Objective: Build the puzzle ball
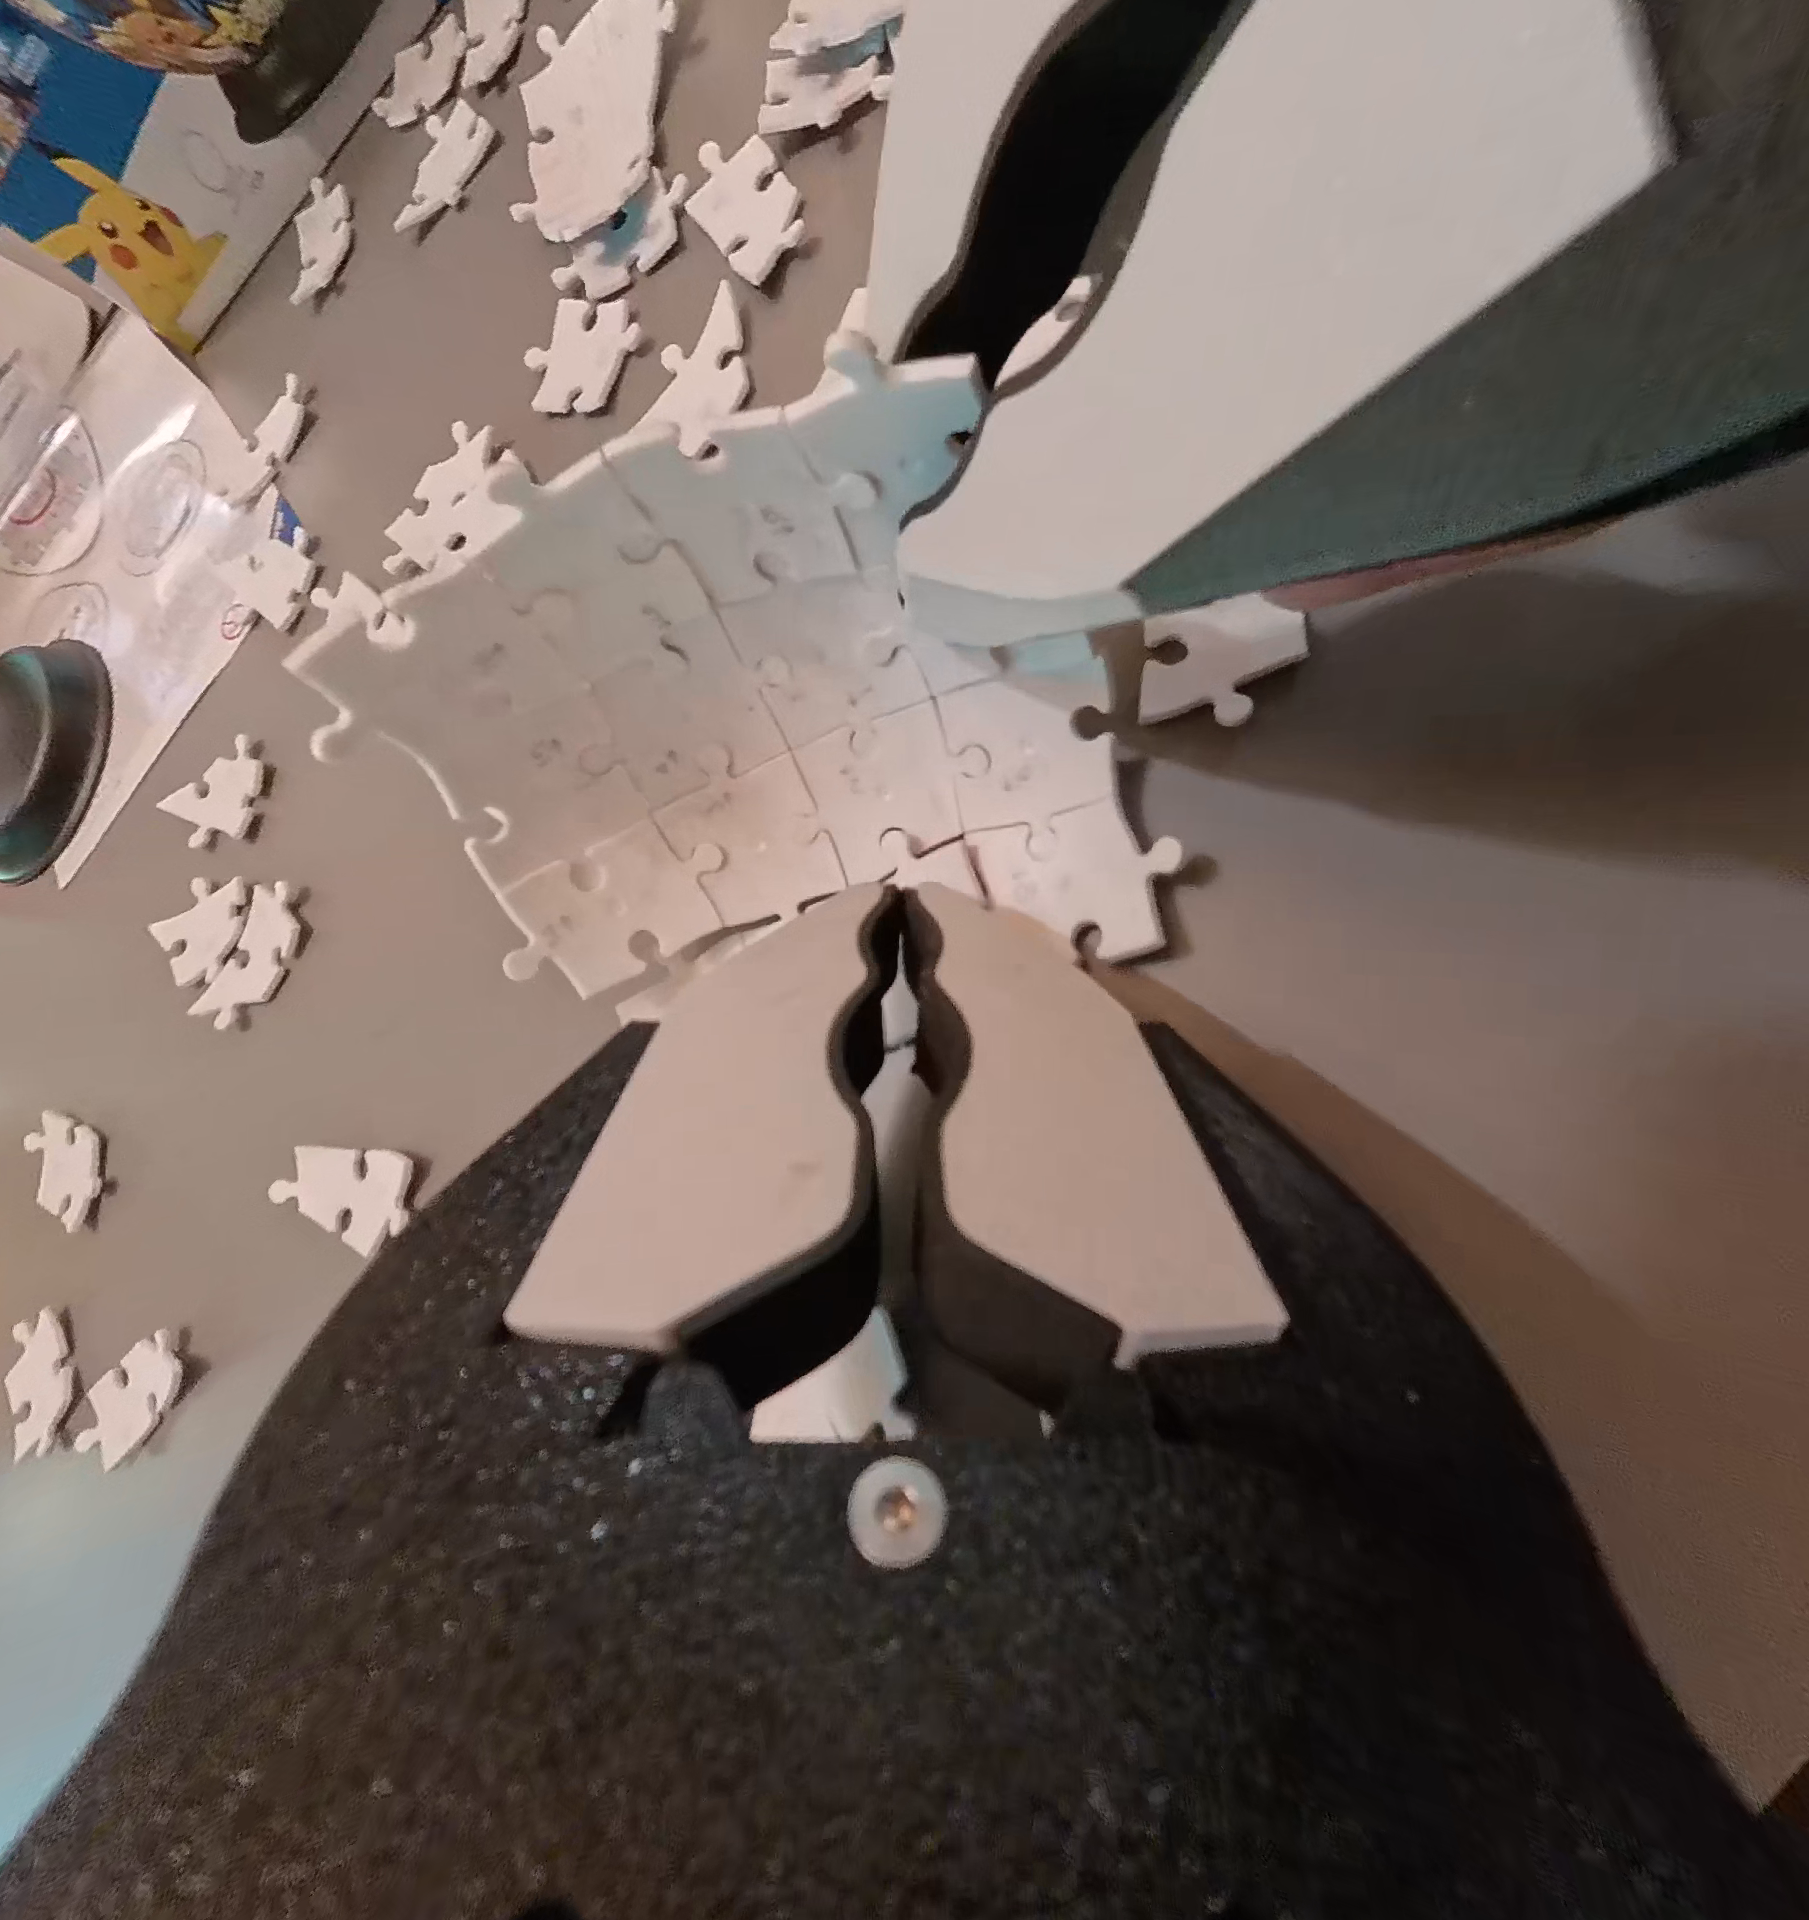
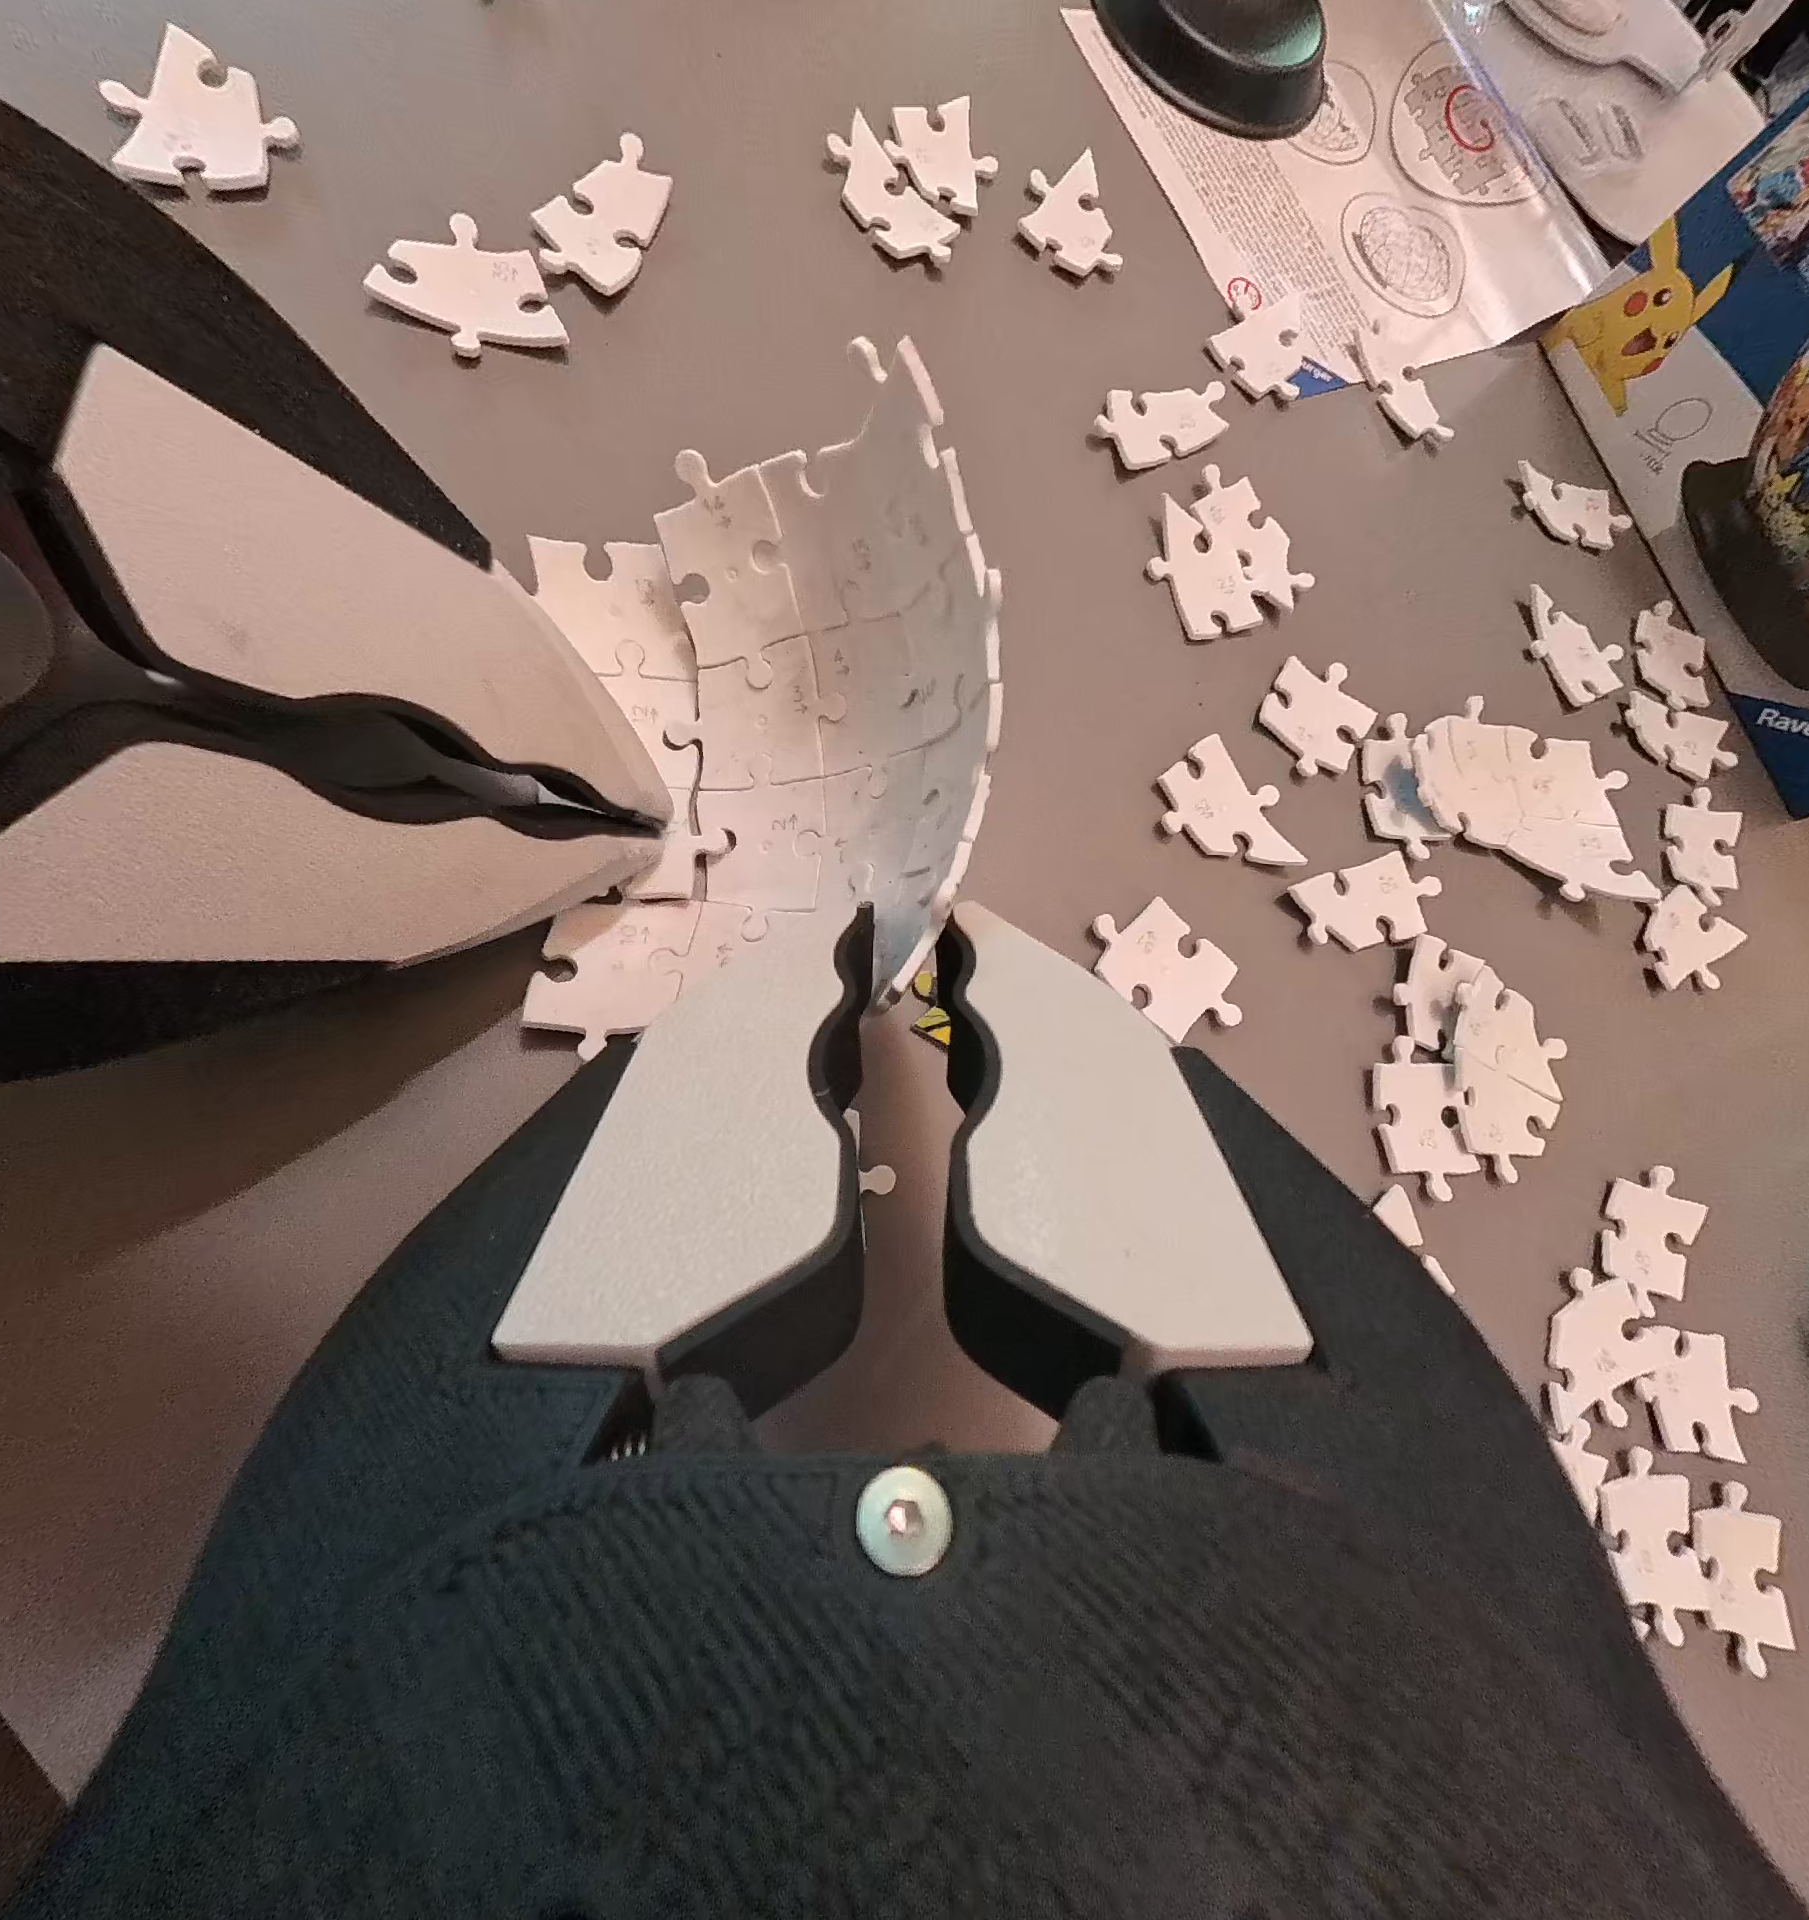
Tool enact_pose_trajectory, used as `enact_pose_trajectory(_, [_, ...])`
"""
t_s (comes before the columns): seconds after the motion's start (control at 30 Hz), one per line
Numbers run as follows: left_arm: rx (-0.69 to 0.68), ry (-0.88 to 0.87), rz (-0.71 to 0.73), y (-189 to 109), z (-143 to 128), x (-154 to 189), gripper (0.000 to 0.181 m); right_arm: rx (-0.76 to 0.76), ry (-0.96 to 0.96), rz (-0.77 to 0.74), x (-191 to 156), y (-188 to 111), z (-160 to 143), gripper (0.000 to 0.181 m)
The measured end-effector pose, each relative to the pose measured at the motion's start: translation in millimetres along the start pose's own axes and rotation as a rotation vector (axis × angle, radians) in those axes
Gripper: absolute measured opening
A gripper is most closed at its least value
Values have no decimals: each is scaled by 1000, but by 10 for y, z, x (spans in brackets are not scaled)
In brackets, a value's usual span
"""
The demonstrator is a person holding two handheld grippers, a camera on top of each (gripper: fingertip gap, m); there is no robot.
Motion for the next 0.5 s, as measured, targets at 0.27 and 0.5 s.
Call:
enact_pose_trajectory(0.27, [-37, -30, -45, 21, 53, -18, 0, -6, 5, -1, 3, 4, -8, 12])
enact_pose_trajectory(0.5, [-77, 38, -28, 31, 50, -44, 0, -6, 4, 14, 17, 4, -23, 13])
Point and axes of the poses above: each gripper's, where its closed fingertips meet, y out along the fingers, z out of its top, x = y × z across the jaws, the point moved 9 cm from there along -y, back along the fingers, and after that the axes turned 6 degrees about z, right-handed, at the moved point
